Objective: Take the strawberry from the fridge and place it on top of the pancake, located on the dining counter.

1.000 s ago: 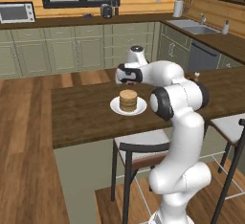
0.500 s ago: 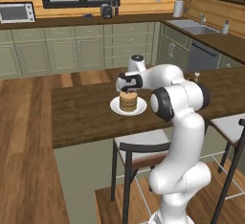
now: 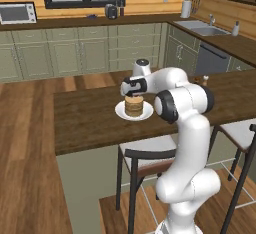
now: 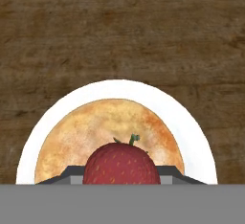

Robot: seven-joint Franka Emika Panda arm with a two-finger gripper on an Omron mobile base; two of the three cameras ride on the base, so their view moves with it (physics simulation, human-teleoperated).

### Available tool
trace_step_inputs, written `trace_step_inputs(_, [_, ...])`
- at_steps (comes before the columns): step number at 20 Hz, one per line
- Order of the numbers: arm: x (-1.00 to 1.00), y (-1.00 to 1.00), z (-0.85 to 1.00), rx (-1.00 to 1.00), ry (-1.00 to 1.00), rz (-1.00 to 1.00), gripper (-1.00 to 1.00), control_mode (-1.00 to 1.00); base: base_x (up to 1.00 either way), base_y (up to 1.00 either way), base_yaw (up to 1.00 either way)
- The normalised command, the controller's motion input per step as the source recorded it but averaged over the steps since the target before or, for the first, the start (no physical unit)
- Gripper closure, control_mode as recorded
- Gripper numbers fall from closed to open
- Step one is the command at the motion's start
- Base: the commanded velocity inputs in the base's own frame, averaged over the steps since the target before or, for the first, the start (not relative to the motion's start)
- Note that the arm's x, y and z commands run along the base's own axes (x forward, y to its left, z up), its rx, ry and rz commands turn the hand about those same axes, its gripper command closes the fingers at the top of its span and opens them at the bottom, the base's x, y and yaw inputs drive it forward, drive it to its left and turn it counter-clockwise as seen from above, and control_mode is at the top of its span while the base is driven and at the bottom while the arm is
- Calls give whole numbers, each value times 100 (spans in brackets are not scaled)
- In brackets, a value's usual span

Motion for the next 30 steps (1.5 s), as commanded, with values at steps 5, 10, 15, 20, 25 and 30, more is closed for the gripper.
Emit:
trace_step_inputs(5, [0, 0, -33, -1, 5, 0, 100, -100, 0, 0, 0])
trace_step_inputs(10, [-3, 1, -34, -3, 2, 0, 100, -100, 0, 0, 0])
trace_step_inputs(15, [0, 0, -15, 0, 2, 0, -100, -100, 0, 0, 0])
trace_step_inputs(20, [-6, 0, -4, 0, 1, 0, -100, -100, 0, 0, 0])
trace_step_inputs(25, [0, 0, 0, 0, 0, 0, -100, -100, 0, 0, 0])
trace_step_inputs(30, [-2, 1, 10, -1, 0, 0, -100, -100, 0, 0, 0])
